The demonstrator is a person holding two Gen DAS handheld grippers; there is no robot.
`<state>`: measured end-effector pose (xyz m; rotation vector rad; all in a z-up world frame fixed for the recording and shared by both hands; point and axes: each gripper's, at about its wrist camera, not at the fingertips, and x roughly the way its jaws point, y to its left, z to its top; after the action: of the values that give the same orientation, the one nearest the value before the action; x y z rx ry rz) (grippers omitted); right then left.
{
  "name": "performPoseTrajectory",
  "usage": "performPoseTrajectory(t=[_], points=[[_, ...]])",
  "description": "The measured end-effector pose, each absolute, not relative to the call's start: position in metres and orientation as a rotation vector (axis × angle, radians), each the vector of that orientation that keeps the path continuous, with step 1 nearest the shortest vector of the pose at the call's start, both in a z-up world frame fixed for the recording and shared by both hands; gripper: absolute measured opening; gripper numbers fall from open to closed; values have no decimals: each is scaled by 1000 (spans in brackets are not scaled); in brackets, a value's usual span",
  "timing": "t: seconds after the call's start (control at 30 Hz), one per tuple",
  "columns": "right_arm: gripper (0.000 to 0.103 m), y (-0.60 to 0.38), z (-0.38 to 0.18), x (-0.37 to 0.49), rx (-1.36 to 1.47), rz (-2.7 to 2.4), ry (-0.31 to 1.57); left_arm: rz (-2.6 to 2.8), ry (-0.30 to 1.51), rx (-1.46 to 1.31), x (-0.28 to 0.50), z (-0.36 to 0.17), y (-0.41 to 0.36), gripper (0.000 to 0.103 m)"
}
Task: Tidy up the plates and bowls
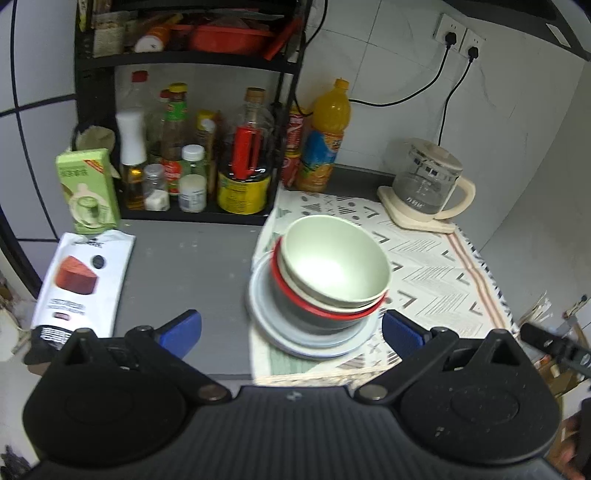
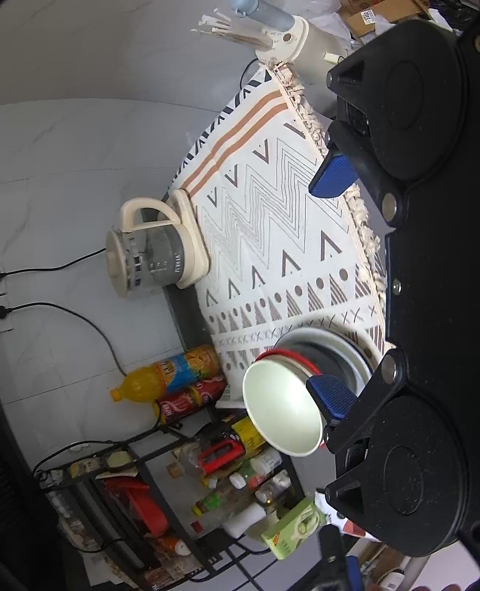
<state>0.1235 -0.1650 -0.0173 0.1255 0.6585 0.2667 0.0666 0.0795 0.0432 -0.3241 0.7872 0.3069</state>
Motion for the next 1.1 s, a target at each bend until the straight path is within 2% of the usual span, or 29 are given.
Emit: performPoseTrajectory(t=[0.6, 1.1], points=[[103, -109, -19, 44, 24, 272, 600, 269, 773, -278, -20, 40, 117, 103], [103, -92, -21, 15, 46, 328, 632, 263, 748, -245, -57, 43, 127, 103]])
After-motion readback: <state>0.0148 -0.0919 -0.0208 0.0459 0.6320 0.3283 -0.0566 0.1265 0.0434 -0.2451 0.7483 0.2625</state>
